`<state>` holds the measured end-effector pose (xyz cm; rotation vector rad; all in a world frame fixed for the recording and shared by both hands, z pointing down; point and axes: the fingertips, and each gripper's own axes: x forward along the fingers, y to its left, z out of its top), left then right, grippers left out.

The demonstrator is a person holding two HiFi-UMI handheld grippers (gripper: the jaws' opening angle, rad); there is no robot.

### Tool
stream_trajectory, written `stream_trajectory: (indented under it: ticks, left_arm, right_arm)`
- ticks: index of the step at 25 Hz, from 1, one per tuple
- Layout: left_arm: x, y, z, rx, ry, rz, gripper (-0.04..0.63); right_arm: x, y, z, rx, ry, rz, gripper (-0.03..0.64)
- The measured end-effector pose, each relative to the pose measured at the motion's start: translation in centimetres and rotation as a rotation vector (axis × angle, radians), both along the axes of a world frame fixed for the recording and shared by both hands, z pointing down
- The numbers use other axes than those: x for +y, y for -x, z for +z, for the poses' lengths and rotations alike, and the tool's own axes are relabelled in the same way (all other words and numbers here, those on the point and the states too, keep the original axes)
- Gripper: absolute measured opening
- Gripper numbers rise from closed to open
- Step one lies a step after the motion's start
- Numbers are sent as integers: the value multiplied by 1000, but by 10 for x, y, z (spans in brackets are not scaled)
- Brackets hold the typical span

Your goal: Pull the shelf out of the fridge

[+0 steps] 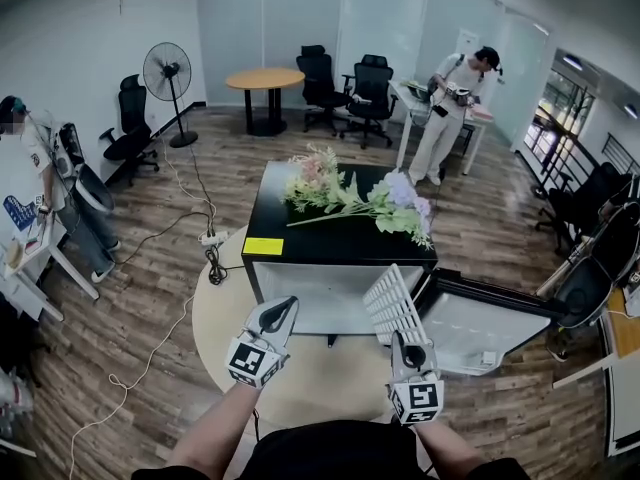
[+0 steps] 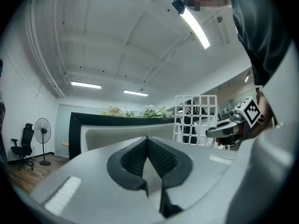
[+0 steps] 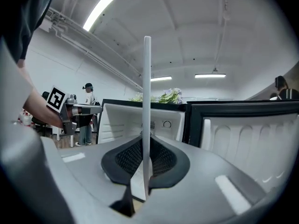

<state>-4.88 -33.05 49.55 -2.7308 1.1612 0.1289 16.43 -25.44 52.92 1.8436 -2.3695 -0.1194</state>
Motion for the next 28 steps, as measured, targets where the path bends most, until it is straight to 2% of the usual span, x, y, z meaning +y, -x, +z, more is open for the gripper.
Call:
stream_trajectory:
  ticks: [28]
  left_arm:
    - [-1,2,7,2,-4,6,0]
  right_arm:
    - [5,-9,1,56,-28,46,32]
